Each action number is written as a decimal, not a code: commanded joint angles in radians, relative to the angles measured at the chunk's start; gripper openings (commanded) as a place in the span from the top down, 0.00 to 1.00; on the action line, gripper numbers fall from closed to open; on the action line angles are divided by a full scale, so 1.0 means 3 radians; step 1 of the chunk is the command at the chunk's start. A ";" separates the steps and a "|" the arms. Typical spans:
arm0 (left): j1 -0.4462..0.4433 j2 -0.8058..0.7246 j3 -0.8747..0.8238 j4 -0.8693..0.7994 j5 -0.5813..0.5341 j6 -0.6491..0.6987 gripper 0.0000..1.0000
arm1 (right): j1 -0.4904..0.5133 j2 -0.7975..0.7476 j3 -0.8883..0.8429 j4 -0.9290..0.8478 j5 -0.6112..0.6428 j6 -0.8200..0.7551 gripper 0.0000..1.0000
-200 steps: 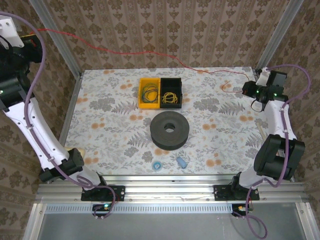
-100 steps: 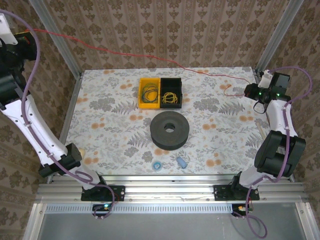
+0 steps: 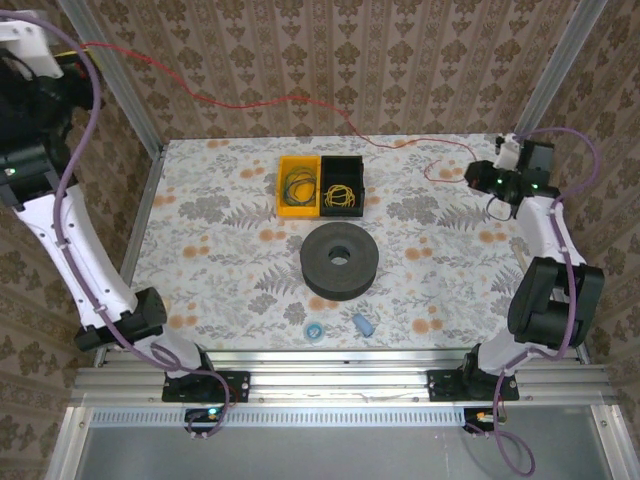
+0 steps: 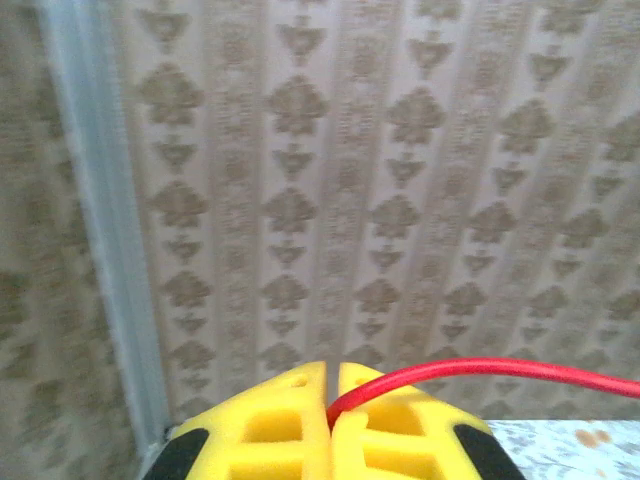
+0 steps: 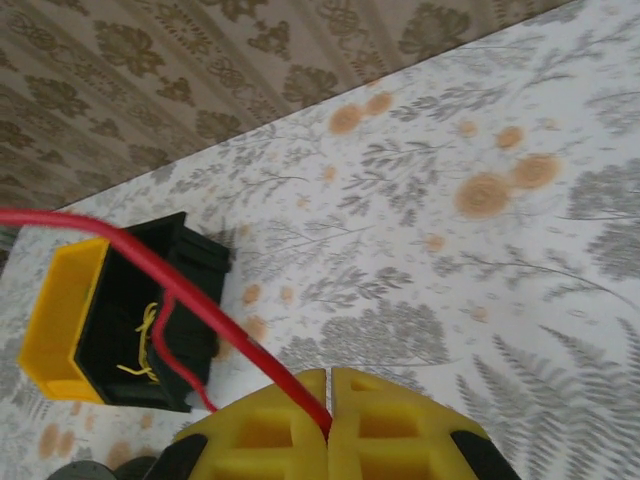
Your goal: Wrap the cables
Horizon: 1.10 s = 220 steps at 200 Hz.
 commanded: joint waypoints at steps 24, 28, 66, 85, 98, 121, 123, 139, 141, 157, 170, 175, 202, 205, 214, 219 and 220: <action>-0.0707 -0.0200 -0.0255 0.0247 -0.0277 0.0119 1.00 | 0.0430 0.0219 0.0251 0.0282 0.0178 0.0282 0.96; -0.0727 -0.0204 -0.0273 0.0250 -0.0279 0.0121 1.00 | 0.0442 0.0238 0.0271 0.0282 0.0178 0.0285 0.93; -0.0972 -0.0210 -0.0325 0.0273 -0.0336 0.0162 1.00 | 0.0522 0.0387 0.0339 0.0342 0.0167 0.0342 0.71; -0.1070 -0.0205 -0.0301 0.0325 -0.0396 0.0180 1.00 | 0.0580 0.0424 0.0296 0.0358 0.0185 0.0338 0.55; -0.1111 -0.0173 -0.0243 0.0326 -0.0428 0.0198 1.00 | 0.0603 0.0406 0.0239 0.0373 0.0202 0.0334 0.46; -0.1160 -0.0084 -0.0097 0.0244 -0.0459 0.0220 1.00 | 0.0608 0.0287 0.0042 0.0435 0.0237 0.0338 0.30; -0.1167 -0.0079 -0.0091 0.0242 -0.0463 0.0229 1.00 | 0.0608 0.0273 0.0029 0.0435 0.0242 0.0333 0.29; -0.1212 -0.0074 -0.0097 0.0229 -0.0542 0.0266 1.00 | 0.0608 0.0207 -0.0051 0.0396 0.0225 0.0306 0.21; -0.1222 -0.0069 -0.0095 0.0230 -0.0552 0.0273 1.00 | 0.0608 0.0203 -0.0062 0.0395 0.0220 0.0308 0.20; -0.1272 -0.0058 -0.0109 0.0223 -0.0628 0.0325 1.00 | 0.0611 0.0178 -0.0120 0.0316 0.0206 0.0286 0.17; -0.1291 -0.0039 -0.0113 0.0223 -0.0653 0.0325 1.00 | 0.0613 0.0178 -0.0131 0.0212 0.0218 0.0245 0.15; -0.1296 -0.0031 -0.0114 0.0225 -0.0659 0.0326 1.00 | 0.0619 0.0170 -0.0153 0.0192 0.0242 0.0233 0.15; -0.1332 0.0002 -0.0109 0.0255 -0.0695 0.0331 1.00 | 0.0628 0.0179 -0.0227 0.0139 0.0366 0.0272 0.10; -0.1341 0.0003 -0.0109 0.0259 -0.0700 0.0330 1.00 | 0.0629 0.0186 -0.0226 0.0128 0.0383 0.0274 0.08; -0.1353 0.0012 -0.0101 0.0267 -0.0706 0.0334 1.00 | 0.0642 0.0221 -0.0204 0.0065 0.0438 0.0278 0.07; -0.1358 0.0023 -0.0096 0.0261 -0.0711 0.0337 1.00 | 0.0651 0.0242 -0.0182 0.0010 0.0498 0.0279 0.05; -0.1358 0.0023 -0.0095 0.0260 -0.0711 0.0337 1.00 | 0.0653 0.0244 -0.0178 0.0003 0.0512 0.0276 0.05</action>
